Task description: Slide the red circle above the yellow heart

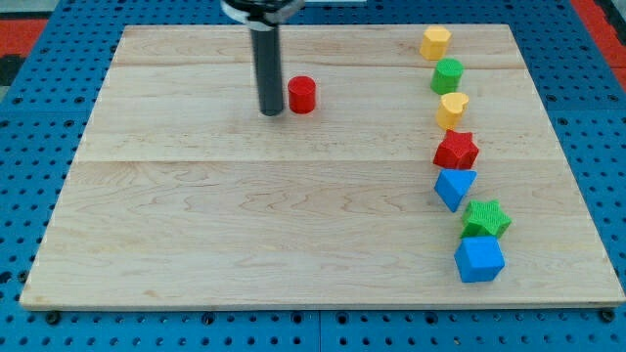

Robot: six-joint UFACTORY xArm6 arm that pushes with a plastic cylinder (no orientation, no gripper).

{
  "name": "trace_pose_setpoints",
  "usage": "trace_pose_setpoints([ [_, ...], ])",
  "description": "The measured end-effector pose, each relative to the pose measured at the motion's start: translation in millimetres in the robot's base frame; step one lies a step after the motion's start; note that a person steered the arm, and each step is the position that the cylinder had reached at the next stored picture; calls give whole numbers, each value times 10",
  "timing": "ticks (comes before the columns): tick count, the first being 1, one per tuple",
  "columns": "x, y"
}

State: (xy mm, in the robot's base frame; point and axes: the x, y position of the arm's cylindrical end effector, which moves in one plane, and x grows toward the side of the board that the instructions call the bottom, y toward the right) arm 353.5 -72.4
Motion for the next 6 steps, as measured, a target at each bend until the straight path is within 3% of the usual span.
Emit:
trace_pose_setpoints([
  [1,-168,-9],
  [3,-169,1465],
  [6,-449,2333],
])
